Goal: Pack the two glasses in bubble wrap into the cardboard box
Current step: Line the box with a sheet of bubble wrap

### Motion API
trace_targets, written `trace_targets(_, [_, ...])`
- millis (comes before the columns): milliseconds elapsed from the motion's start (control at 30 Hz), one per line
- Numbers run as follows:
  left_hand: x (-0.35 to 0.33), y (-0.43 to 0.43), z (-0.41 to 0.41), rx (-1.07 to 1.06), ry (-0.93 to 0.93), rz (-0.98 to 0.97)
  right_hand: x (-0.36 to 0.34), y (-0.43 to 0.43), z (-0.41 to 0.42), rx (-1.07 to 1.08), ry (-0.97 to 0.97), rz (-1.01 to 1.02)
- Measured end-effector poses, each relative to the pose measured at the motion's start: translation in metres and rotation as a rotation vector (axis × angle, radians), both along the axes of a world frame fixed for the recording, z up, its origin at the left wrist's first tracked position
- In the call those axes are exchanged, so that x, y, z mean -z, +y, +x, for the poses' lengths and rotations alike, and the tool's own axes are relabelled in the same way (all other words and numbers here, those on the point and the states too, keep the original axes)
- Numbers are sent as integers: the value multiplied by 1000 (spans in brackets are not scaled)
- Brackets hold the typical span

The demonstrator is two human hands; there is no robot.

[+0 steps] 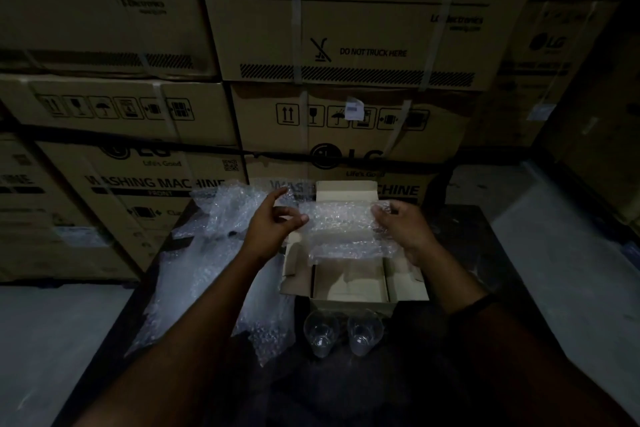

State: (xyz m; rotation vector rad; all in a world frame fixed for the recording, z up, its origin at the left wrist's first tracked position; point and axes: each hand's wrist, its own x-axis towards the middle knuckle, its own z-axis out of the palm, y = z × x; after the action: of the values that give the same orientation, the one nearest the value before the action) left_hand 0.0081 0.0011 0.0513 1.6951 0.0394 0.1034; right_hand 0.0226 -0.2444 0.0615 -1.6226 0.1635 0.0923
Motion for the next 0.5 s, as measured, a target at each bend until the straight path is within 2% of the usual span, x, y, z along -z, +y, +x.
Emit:
trace_targets(133, [-4, -8, 1, 78, 69, 34, -8, 1, -2, -23, -4, 3])
trace_targets(200, [-7, -12, -1, 90, 77, -11, -11, 2, -3, -35, 2, -11])
trace_targets(333, [-13, -9, 1, -5, 113, -120, -12, -4, -4, -73, 34, 17])
trace_targets(500, [-17, -5, 4, -63, 165, -145, -14, -11, -5, -227, 41, 82])
